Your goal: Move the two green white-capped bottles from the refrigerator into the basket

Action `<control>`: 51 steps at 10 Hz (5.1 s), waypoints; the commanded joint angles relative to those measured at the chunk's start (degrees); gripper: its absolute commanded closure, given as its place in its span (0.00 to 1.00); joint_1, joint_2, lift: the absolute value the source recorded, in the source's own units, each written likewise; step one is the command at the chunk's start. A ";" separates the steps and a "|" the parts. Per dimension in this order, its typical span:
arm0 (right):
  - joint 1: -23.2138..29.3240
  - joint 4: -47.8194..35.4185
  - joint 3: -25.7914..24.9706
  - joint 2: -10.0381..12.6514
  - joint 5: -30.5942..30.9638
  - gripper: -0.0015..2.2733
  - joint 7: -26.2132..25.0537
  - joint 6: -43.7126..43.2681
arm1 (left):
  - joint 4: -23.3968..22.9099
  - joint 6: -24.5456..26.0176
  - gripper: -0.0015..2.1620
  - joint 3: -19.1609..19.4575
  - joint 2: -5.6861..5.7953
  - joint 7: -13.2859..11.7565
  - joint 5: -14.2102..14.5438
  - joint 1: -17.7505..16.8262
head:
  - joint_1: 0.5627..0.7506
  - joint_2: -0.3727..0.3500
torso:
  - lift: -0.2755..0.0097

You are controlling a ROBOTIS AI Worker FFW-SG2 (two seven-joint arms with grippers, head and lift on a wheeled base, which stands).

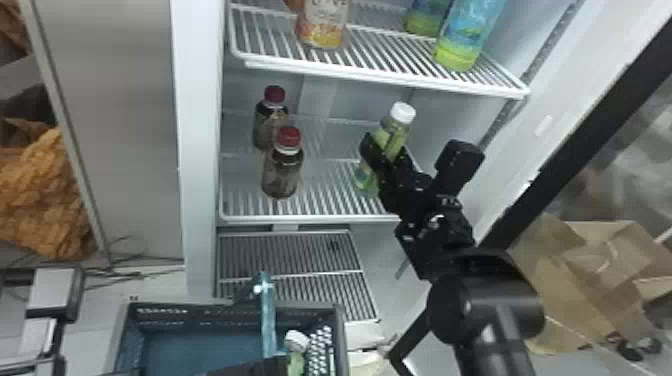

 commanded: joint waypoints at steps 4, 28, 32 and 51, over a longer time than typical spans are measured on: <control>7.89 -10.08 -1.05 -0.10 -3.63 0.42 0.19 2.13 | -0.14 0.03 0.53 -0.06 0.01 0.00 0.00 0.18 | 0.70 0.03 | 0.04; 43.32 -44.68 -2.53 3.85 -19.63 0.42 3.70 25.90 | -1.12 0.03 0.53 0.63 0.10 0.09 -0.34 1.02 | 0.70 0.08 | 0.04; 43.74 -42.99 -2.88 4.21 -26.37 0.42 3.70 31.38 | -1.12 0.03 0.53 0.40 0.19 0.09 -0.57 0.88 | 0.70 0.10 | 0.04; 37.84 -41.30 -7.10 5.26 -15.63 0.22 8.10 17.74 | -1.12 0.03 0.53 0.97 -0.08 0.18 -0.46 1.31 | 0.70 0.03 | 0.04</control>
